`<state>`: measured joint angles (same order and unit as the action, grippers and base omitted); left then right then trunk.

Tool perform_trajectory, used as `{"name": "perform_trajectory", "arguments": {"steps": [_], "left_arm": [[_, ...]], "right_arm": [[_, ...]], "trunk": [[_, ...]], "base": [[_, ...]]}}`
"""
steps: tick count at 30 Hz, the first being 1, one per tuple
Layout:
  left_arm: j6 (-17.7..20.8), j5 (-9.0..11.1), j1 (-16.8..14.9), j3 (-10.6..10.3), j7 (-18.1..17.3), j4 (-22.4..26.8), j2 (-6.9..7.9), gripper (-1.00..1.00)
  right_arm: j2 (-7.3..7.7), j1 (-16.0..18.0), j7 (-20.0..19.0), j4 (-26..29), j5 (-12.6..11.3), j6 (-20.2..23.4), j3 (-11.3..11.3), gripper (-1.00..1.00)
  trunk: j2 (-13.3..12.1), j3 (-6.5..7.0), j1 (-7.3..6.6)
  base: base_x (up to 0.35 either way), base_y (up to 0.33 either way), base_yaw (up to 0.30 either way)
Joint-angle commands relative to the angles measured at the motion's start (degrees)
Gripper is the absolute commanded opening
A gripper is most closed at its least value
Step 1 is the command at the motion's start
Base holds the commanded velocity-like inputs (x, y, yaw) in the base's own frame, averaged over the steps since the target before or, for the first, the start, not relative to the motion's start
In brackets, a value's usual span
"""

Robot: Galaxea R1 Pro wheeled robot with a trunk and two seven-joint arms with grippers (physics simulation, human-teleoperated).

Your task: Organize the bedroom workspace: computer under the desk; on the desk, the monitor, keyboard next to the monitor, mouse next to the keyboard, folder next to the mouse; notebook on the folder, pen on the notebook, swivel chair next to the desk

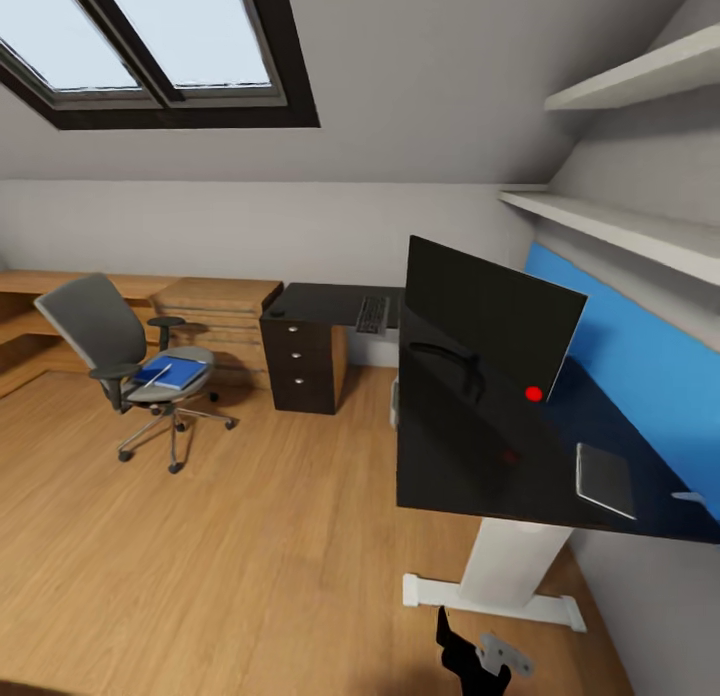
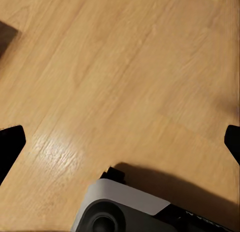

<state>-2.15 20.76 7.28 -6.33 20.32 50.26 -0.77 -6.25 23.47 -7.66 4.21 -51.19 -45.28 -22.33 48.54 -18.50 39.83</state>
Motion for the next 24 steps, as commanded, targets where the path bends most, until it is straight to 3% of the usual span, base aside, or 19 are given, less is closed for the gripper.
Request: {"name": "perform_trajectory", "arguments": {"steps": [1,7,11,14,18,20,24], "left_arm": [[-0.22,0.6,0.01,-0.18,0.33,0.1,0.02,1.0],[-0.22,0.55,0.01,-0.24,0.32,-0.38,-0.11,1.0],[-0.22,0.53,0.01,-0.21,0.31,-0.57,-0.44,1.0],[-0.22,0.52,0.01,-0.19,0.32,-0.69,-0.61,1.0],[-0.22,0.52,0.01,-0.18,0.31,-0.8,-0.68,1.0],[-0.22,0.51,0.01,-0.18,0.31,-1.01,-0.71,1.0],[-0.22,0.51,0.01,-0.18,0.31,-1.09,-0.72,1.0]], "right_arm": [[0.01,-0.13,-0.53,0.0,-0.6,-1.17,-0.12,1.0],[0.6,-0.81,-0.28,2.17,-0.78,-5.68,-0.03,1.0],[1.61,-0.85,-0.21,3.92,-0.74,-4.32,-0.08,1.0],[3.18,-0.87,-0.17,6.44,-0.71,-0.94,-0.13,1.0],[6.22,-0.95,-0.15,10.88,-0.68,6.74,-0.15,1.0],[9.81,-1.75,-0.04,17.04,-0.59,16.83,-0.16,1.0],[12.63,-3.68,2.39,25.43,0.34,25.89,-0.17,1.0]], "trunk": [[0.05,-0.06,0.01],[0.05,-0.06,0.01],[0.05,-0.06,0.01],[0.05,-0.06,0.01],[0.05,-0.06,0.01],[0.05,-0.06,0.01],[0.05,-0.06,0.01]], "base": [[-0.029,-0.335,0.0],[-0.013,-0.337,0.0],[-0.001,-0.338,0.0],[-0.001,-0.338,0.0],[0.0,-0.338,0.0],[0.0,-0.338,0.0],[0.0,-0.331,0.0]]}}
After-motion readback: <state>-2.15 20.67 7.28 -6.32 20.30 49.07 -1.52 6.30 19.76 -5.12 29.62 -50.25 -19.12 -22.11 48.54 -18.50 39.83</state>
